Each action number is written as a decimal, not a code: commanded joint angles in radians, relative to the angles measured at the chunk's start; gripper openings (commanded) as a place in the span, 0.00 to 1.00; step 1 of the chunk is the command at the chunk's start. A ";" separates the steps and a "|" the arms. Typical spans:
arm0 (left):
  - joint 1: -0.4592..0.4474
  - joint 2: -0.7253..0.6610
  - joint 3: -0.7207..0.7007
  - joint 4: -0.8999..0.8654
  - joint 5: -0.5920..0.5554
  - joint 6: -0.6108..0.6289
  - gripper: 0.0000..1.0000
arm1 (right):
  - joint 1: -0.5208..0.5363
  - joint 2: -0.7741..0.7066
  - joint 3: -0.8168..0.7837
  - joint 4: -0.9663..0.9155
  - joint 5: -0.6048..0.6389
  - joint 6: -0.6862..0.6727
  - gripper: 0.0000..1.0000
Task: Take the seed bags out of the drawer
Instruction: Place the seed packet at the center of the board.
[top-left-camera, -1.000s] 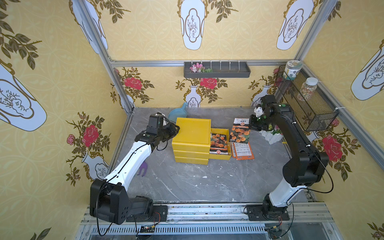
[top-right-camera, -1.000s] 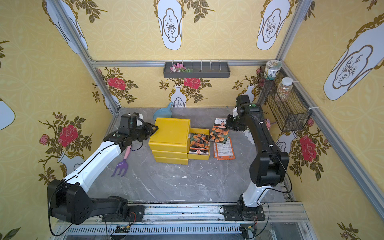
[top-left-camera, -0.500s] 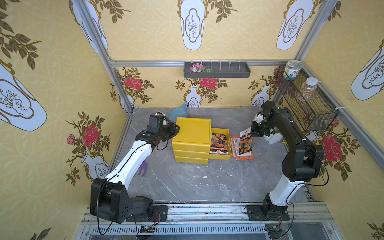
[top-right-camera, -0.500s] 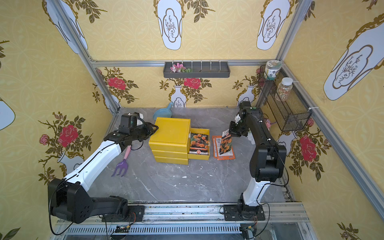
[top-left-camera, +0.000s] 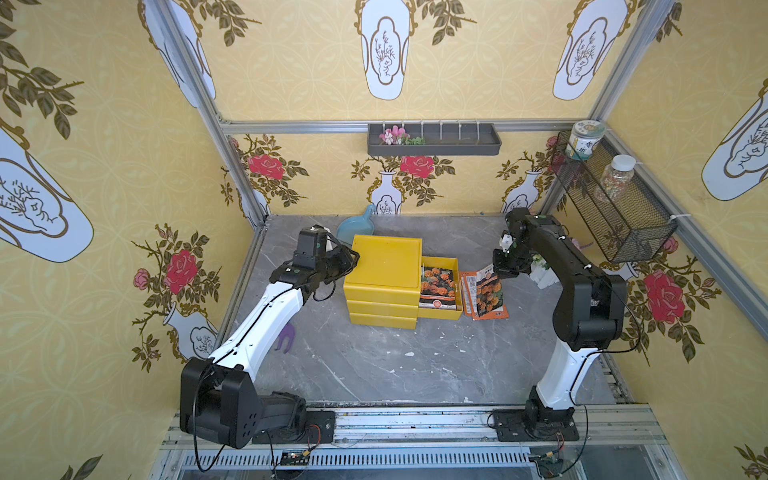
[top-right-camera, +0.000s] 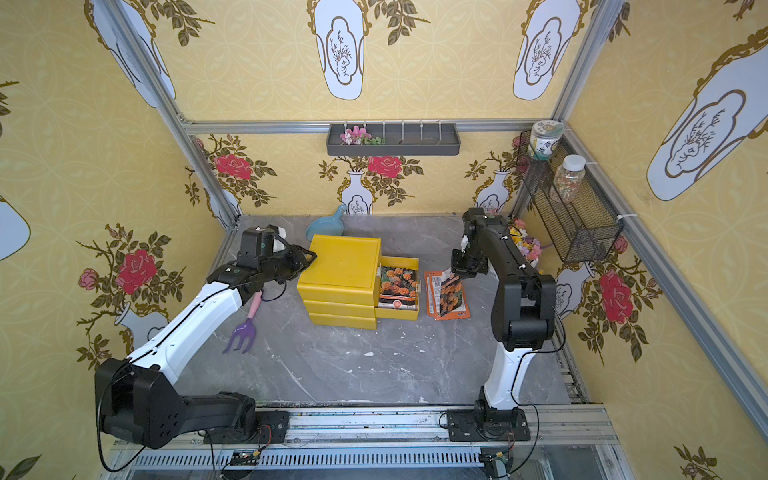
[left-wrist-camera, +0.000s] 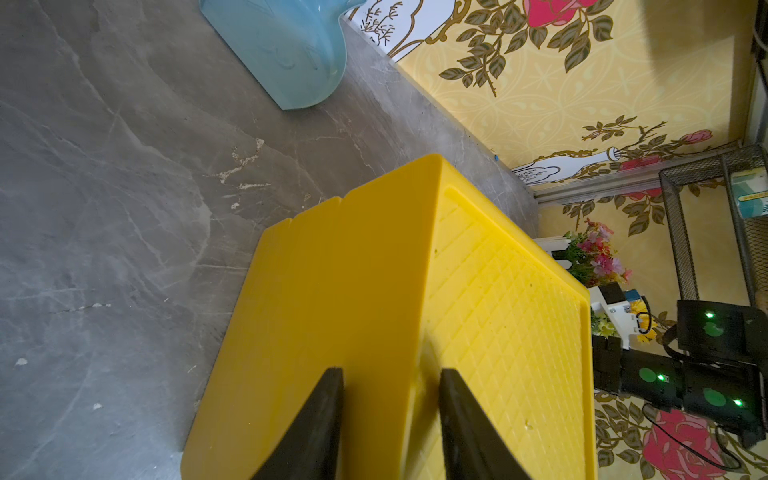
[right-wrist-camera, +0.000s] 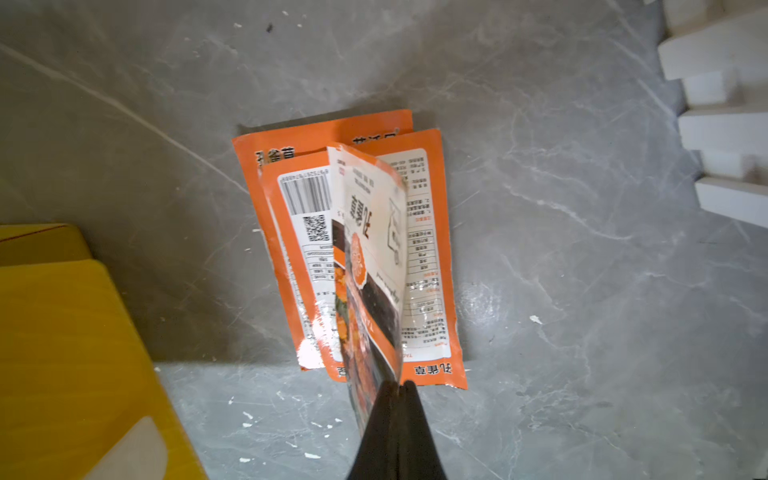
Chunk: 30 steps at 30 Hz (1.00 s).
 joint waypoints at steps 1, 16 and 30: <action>-0.001 0.022 -0.015 -0.208 -0.023 0.019 0.42 | 0.000 0.021 0.008 -0.027 0.112 -0.002 0.11; -0.001 0.016 -0.023 -0.206 -0.027 0.018 0.42 | 0.069 -0.040 0.118 -0.026 0.140 0.050 0.33; 0.000 0.006 -0.033 -0.210 -0.029 0.017 0.42 | 0.336 -0.072 0.151 0.037 -0.010 0.186 0.16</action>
